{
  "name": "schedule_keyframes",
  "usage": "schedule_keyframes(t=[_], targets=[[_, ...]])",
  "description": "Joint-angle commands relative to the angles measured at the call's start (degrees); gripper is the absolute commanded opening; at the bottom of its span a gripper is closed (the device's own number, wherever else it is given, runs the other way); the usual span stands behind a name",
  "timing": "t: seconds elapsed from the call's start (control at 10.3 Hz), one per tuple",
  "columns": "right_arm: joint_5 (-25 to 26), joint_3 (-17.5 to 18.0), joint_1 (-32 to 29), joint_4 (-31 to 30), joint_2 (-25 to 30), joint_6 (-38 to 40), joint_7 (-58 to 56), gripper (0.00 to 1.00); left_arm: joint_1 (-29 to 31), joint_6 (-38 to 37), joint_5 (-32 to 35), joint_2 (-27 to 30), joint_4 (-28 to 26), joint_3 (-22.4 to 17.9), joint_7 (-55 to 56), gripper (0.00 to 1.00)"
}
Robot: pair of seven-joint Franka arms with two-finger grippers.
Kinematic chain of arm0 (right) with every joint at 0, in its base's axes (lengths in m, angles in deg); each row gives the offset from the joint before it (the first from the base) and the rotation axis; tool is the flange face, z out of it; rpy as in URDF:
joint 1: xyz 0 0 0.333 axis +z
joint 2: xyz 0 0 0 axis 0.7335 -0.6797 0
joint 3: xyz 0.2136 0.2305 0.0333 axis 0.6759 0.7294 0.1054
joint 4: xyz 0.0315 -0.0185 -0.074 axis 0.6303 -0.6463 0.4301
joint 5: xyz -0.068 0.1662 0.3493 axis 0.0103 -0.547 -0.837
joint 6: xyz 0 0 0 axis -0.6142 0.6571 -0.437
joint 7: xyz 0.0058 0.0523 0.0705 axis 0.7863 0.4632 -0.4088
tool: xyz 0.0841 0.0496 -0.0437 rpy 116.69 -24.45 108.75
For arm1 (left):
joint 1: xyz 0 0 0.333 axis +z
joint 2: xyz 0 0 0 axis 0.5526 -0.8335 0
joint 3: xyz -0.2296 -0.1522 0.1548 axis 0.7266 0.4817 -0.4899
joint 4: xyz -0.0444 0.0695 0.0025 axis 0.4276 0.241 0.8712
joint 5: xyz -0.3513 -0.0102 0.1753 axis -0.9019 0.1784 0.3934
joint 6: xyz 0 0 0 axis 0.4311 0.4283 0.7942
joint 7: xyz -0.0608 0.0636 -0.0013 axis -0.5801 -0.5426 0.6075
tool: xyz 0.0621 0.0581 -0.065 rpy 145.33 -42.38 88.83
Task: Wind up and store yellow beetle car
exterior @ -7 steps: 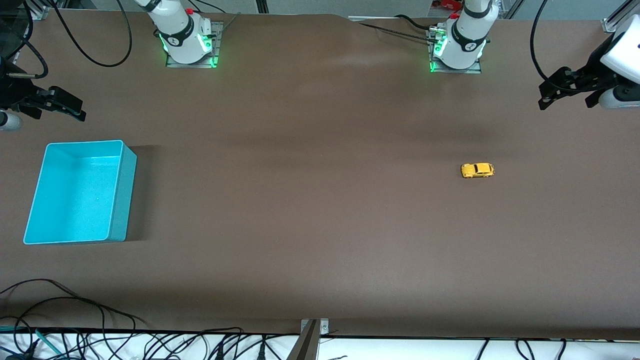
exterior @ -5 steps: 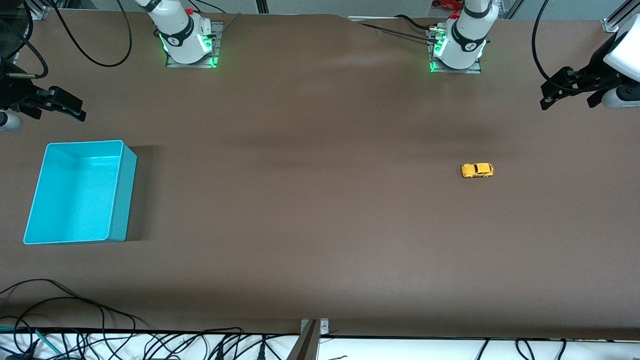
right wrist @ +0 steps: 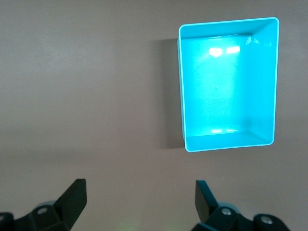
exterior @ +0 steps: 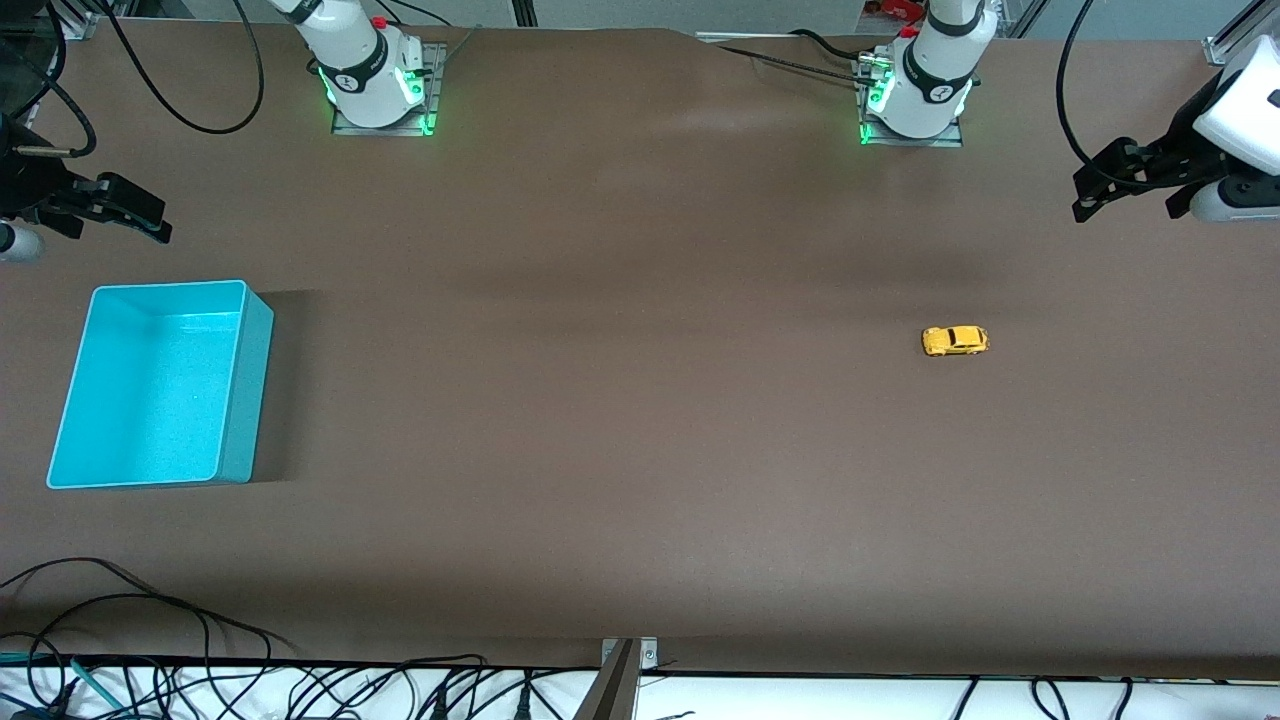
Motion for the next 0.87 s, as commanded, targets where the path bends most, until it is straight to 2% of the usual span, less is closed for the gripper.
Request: schedule_keyframes(t=[0.0, 0.77], targets=[[-1.2, 0.2, -0.5, 1.2, -0.5, 0.3, -0.2, 1.0, 0.3, -0.3, -1.0, -0.4, 0.8, -0.1, -1.9, 1.0], [-1.2, 0.2, -0.5, 1.2, -0.5, 0.3, -0.2, 1.0, 0.1, 0.8, -1.2, -0.8, 0.8, 0.0, -1.9, 1.0]])
